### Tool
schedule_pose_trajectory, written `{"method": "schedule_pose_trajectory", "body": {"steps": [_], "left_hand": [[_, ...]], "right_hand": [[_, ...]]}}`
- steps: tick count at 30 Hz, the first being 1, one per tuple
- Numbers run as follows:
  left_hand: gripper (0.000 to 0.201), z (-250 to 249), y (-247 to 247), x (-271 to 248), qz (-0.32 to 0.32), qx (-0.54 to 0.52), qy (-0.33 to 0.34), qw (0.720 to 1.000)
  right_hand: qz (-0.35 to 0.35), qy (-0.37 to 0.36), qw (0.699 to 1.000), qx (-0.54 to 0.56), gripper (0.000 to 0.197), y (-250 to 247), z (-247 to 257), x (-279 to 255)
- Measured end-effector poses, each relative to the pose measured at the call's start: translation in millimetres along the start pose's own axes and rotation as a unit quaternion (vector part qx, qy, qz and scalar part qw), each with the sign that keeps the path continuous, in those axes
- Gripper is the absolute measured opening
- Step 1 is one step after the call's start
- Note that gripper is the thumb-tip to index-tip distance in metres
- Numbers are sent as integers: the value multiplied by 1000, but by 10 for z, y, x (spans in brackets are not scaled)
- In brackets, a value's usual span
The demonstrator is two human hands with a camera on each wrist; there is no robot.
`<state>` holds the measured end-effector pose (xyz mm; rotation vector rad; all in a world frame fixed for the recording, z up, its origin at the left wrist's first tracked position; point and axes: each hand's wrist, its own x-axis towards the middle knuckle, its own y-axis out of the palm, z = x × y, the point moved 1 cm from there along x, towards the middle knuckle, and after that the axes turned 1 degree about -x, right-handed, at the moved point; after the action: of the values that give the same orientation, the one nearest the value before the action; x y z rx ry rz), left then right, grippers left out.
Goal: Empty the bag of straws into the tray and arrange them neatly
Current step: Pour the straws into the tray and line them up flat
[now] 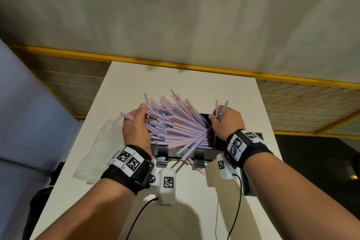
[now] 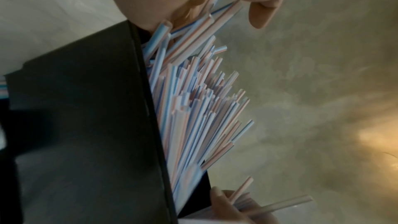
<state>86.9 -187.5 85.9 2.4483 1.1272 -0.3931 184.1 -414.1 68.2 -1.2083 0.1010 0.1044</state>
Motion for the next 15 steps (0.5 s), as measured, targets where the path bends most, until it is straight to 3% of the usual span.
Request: {"method": "schedule_pose_trajectory", "body": {"steps": [2,4,6,8,11,13,15], "left_hand": [[68,-5,-16,19,5,-3,-14,1000],[54,-1,-34,44,20,5,-21,1000],[37,27,-94,69,29,52,21,998],[47,85,-194,101,56,136,83,986],[78,149,-331,148,97,284,92,949],[72,114,-348,147,104,373,85,918],[53,19,-333,116,108,441,101,885]], "right_hand": [[-27,-14,999,37,26,-63,25,-20],[-75,-63,993,65,26,-196,68,-86],[-133,-135,978,87,29,-360,149,-179],[-157,-202,961,102,32,-468,265,-271],[-104,-284,948,101,25,-359,423,-397],[-28,-296,948,113,40,-148,436,-459],[20,-284,951,120,63,44,361,-510]]}}
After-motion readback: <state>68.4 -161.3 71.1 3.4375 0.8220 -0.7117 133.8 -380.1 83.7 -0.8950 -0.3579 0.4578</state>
